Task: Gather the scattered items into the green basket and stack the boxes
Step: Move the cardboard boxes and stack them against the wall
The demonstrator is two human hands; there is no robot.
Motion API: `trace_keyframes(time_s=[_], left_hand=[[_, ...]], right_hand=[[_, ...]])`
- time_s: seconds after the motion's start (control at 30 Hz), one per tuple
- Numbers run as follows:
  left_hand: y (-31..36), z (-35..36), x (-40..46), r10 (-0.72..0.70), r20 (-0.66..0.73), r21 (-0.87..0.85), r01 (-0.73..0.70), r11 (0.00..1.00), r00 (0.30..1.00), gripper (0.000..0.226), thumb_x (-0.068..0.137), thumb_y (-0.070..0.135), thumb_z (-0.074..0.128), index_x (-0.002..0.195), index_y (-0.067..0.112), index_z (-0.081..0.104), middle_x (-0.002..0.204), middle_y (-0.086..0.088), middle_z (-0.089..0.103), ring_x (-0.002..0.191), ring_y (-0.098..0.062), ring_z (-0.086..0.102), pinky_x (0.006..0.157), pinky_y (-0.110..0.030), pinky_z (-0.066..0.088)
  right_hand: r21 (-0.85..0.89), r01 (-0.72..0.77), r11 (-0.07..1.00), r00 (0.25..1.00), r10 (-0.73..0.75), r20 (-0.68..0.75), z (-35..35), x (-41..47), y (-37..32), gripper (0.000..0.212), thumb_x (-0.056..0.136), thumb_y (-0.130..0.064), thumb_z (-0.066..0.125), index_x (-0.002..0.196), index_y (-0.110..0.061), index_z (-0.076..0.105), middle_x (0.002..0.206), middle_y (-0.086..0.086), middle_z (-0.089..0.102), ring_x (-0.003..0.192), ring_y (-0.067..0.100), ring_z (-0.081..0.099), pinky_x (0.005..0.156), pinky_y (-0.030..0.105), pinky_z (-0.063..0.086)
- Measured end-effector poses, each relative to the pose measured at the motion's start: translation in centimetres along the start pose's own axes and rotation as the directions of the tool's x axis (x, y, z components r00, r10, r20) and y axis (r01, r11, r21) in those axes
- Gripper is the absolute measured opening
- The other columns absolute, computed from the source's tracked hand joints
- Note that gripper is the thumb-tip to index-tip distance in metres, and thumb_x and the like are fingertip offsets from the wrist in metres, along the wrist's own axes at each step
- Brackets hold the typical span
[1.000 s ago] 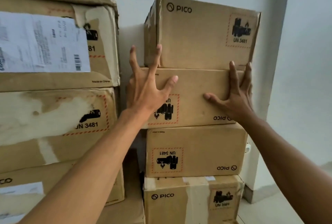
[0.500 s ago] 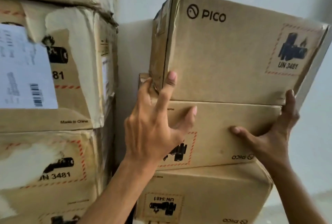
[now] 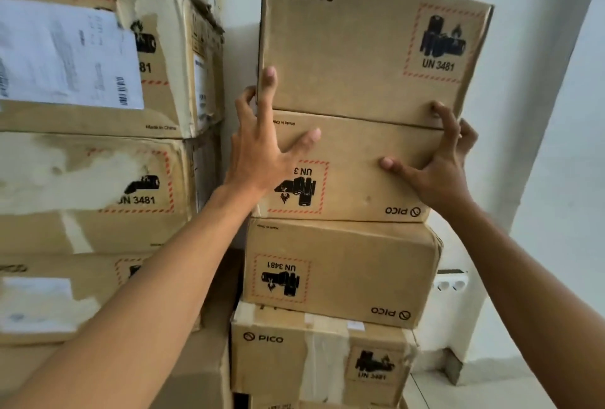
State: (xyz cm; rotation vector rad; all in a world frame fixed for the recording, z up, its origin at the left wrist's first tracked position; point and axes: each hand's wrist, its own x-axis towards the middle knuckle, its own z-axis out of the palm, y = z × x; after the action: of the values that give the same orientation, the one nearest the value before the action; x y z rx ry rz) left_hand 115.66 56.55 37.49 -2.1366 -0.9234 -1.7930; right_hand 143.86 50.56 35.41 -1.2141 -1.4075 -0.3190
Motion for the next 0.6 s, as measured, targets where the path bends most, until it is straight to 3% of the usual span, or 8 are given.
trace_keyframes(time_s=[0.07, 0.17, 0.27, 0.33, 0.43, 0.53, 0.6], left_hand=[[-0.8, -0.1, 0.2, 0.048, -0.013, -0.003, -0.048, 0.999, 0.999, 0.1, 0.082, 0.06, 0.065, 0.155, 0.016, 0.014, 0.139, -0.018, 0.033, 0.118, -0.012, 0.041, 0.073, -0.025, 0.047], [-1.5, 0.4, -0.2, 0.038, -0.031, -0.034, -0.039, 0.999, 0.999, 0.098, 0.081, 0.062, 0.062, 0.155, 0.021, 0.012, 0.14, -0.016, 0.034, 0.121, -0.013, 0.043, 0.072, -0.012, 0.041], [-1.2, 0.7, -0.7, -0.032, -0.026, -0.081, 0.03, 0.996, 0.999, 0.096, 0.083, 0.063, 0.061, 0.154, 0.03, 0.005, 0.143, -0.012, 0.032, 0.121, -0.013, 0.038, 0.083, -0.026, 0.042], [-0.9, 0.3, -0.8, -0.028, -0.024, -0.076, 0.027, 0.997, 0.999, 0.097, 0.084, 0.061, 0.061, 0.155, 0.026, 0.004, 0.15, -0.009, 0.028, 0.125, -0.012, 0.031, 0.092, -0.029, 0.038], [-0.3, -0.1, -0.9, -0.025, -0.001, -0.037, 0.024, 0.999, 1.0, 0.097, 0.086, 0.057, 0.061, 0.155, 0.017, 0.006, 0.152, -0.018, 0.024, 0.124, -0.011, 0.03, 0.091, -0.022, 0.037], [0.5, 0.0, -1.0, -0.067, -0.06, 0.192, 0.077, 0.978, 0.996, 0.093, 0.085, 0.071, 0.045, 0.155, 0.017, 0.015, 0.154, -0.029, 0.015, 0.124, -0.017, 0.041, 0.091, -0.034, 0.049], [1.1, 0.6, -2.1, 0.002, -0.106, 0.439, 0.045, 0.897, 0.994, 0.081, 0.089, 0.07, 0.034, 0.154, 0.023, 0.022, 0.156, -0.03, 0.014, 0.142, -0.033, 0.03, 0.111, -0.054, 0.032]], right_hand=[[0.007, -0.003, 1.0, 0.999, 0.002, 0.051, -0.2, 0.0, -0.2, 0.109, 0.058, -0.076, 0.075, 0.143, -0.051, 0.013, 0.145, 0.008, 0.012, 0.132, 0.018, 0.018, 0.113, 0.054, 0.036], [0.0, -0.027, 1.0, 0.993, 0.027, 0.118, -0.5, -0.3, -0.1, 0.106, 0.064, -0.076, 0.071, 0.144, -0.055, 0.005, 0.151, 0.007, 0.007, 0.14, 0.025, 0.018, 0.113, 0.058, 0.034], [-0.08, -0.107, 0.991, 0.99, 0.113, 0.082, -0.3, -2.4, -0.5, 0.103, 0.074, -0.064, 0.073, 0.148, -0.055, 0.002, 0.16, 0.003, -0.004, 0.15, 0.019, 0.004, 0.118, 0.058, 0.022], [-0.186, -0.121, 0.975, 0.993, 0.117, -0.03, 0.3, -6.3, -1.1, 0.097, 0.081, -0.056, 0.072, 0.153, -0.049, 0.007, 0.164, 0.003, -0.01, 0.151, 0.017, 0.0, 0.119, 0.057, 0.017], [-0.34, -0.011, 0.94, 0.995, -0.024, -0.098, 1.6, -14.9, -1.5, 0.071, 0.089, -0.055, 0.058, 0.153, -0.04, 0.029, 0.167, 0.002, 0.0, 0.153, 0.022, 0.004, 0.122, 0.053, 0.009], [-0.404, 0.043, 0.914, 0.998, -0.053, -0.014, 2.7, -21.4, -0.7, 0.069, 0.089, -0.058, 0.054, 0.152, -0.038, 0.033, 0.167, 0.004, 0.004, 0.154, 0.026, 0.006, 0.123, 0.051, 0.005], [-0.428, 0.013, 0.904, 1.0, -0.006, 0.016, 2.8, -23.6, 0.2, 0.074, 0.088, -0.061, 0.054, 0.154, -0.037, 0.031, 0.167, 0.006, 0.006, 0.153, 0.028, 0.007, 0.121, 0.056, 0.009]])
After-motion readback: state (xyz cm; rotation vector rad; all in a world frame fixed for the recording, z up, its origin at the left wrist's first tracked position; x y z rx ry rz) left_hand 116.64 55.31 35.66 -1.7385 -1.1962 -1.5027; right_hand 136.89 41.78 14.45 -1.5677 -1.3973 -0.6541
